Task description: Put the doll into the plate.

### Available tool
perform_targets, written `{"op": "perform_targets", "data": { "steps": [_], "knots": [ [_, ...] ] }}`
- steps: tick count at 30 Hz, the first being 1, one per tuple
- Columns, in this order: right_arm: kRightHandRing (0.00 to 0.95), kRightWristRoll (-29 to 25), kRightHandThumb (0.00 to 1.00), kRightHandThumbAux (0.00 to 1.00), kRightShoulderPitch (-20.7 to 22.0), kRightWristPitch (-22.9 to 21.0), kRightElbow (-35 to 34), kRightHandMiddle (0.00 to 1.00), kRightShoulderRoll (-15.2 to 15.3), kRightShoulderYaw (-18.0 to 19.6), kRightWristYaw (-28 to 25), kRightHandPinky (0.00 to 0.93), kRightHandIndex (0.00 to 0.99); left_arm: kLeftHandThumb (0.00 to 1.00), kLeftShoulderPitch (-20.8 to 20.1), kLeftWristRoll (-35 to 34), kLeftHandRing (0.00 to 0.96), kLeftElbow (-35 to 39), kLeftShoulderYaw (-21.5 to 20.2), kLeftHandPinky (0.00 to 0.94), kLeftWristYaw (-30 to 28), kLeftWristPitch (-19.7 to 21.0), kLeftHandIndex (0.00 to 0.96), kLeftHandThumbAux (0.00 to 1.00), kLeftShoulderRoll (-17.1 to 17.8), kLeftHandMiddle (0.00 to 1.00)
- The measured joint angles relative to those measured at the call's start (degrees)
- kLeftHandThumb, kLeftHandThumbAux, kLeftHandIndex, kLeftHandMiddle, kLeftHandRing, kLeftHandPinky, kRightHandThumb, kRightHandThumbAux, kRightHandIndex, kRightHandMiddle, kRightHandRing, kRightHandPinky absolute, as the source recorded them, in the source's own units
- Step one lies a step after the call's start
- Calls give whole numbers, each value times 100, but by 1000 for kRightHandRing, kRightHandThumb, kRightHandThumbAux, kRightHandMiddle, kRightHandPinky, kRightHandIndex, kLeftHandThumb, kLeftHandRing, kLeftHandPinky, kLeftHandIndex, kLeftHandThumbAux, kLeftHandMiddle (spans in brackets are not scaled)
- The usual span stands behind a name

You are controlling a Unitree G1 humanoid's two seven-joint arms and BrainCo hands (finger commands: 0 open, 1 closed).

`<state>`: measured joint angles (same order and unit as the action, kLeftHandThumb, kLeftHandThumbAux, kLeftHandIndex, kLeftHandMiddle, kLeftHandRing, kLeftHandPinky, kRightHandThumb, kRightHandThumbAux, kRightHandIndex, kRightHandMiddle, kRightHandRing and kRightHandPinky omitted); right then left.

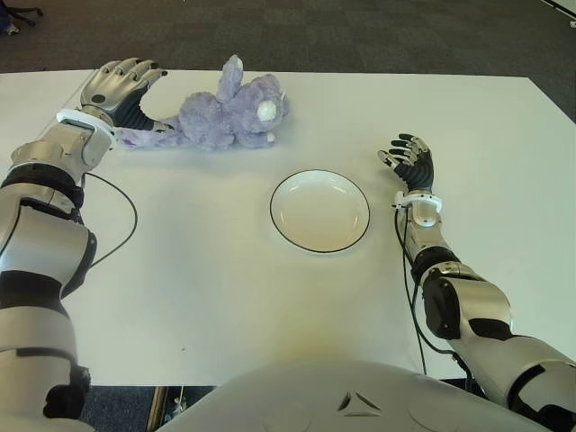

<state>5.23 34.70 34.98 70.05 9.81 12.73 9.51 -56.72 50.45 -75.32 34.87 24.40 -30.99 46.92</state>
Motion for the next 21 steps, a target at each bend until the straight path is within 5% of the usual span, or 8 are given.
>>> {"op": "perform_targets", "data": {
  "steps": [9, 21],
  "knots": [
    [333, 2, 205, 847, 0, -4, 1, 322, -1, -2, 6, 322, 245, 133, 250, 134, 0, -226, 292, 0, -495, 591, 62, 567, -193, 0],
    [340, -4, 203, 857, -5, -5, 6, 328, -4, 23, 4, 329, 246, 11, 537, -101, 0, -411, 233, 0, -1431, 1691, 52, 583, -1140, 0]
  ]
}}
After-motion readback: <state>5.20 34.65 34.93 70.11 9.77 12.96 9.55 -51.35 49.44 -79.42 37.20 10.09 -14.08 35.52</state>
